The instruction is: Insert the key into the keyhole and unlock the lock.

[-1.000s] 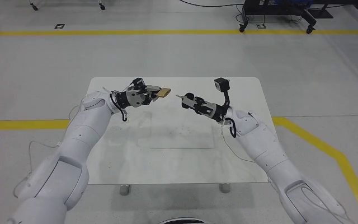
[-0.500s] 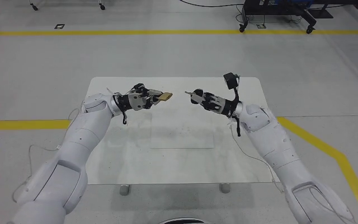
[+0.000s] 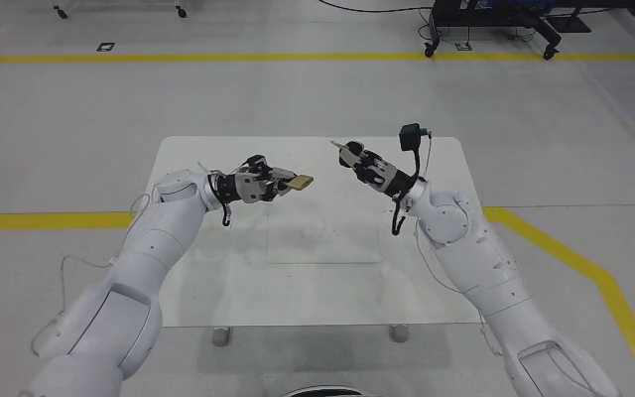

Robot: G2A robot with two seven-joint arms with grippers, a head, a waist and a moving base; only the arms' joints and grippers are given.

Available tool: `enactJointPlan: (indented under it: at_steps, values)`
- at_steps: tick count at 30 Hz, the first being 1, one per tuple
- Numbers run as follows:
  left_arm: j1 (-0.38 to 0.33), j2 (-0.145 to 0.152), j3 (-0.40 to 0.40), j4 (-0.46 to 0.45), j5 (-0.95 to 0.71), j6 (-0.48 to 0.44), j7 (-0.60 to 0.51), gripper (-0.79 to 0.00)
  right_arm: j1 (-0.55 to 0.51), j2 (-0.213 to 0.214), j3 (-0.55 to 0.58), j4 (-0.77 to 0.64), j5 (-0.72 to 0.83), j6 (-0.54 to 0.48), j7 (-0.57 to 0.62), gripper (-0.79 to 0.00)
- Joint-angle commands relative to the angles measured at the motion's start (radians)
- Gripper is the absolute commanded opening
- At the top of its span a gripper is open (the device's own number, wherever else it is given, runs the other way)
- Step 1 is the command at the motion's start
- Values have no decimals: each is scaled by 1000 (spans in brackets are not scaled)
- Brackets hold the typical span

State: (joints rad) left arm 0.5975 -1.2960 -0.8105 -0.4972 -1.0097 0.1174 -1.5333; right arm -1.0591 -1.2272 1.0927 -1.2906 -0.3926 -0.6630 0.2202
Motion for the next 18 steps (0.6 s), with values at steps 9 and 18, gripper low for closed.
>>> enactJointPlan:
  at_steps: [9, 18]
  values:
    - [-6, -19, -8, 28, 17, -59, 16, -785, 45, -42, -97, 92, 76, -35, -72, -785]
    - [-6, -33, -21, 44, 19, -61, 25, -785, 59, -56, -123, 109, 147, -71, -15, -785]
